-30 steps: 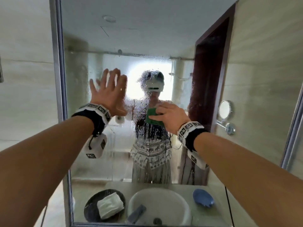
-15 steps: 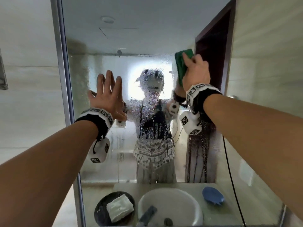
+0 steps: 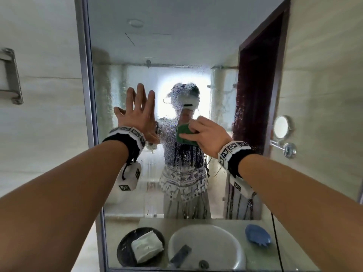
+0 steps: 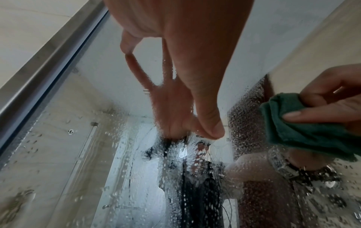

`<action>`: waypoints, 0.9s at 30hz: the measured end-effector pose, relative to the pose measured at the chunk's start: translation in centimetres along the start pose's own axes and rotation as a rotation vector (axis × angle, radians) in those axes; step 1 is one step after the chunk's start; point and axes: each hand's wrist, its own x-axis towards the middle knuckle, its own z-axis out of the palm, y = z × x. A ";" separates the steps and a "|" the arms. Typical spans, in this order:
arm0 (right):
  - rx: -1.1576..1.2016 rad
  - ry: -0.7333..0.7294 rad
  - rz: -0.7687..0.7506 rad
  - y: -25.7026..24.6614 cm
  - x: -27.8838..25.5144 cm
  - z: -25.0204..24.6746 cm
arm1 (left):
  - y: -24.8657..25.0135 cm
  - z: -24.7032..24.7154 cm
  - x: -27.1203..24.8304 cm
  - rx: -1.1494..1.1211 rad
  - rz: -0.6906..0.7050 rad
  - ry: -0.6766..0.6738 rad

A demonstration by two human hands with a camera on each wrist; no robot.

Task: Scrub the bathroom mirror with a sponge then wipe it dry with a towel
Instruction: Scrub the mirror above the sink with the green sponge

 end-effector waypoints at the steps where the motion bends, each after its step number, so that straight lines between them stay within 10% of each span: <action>1: -0.004 -0.025 -0.033 0.4 0.0 -0.1 | 0.0 0.0 0.0 0.002 0.000 -0.003; 4: 0.027 -0.066 -0.008 1.4 0.4 -1.3 | -0.2 0.0 0.0 -0.003 0.004 -0.005; 13: 0.182 0.459 0.839 6.2 5.5 -6.3 | -0.5 0.8 0.6 0.005 0.011 0.026; 27: -0.005 0.065 -0.090 -1.4 2.4 0.3 | -0.2 0.7 0.3 -0.001 -0.008 0.023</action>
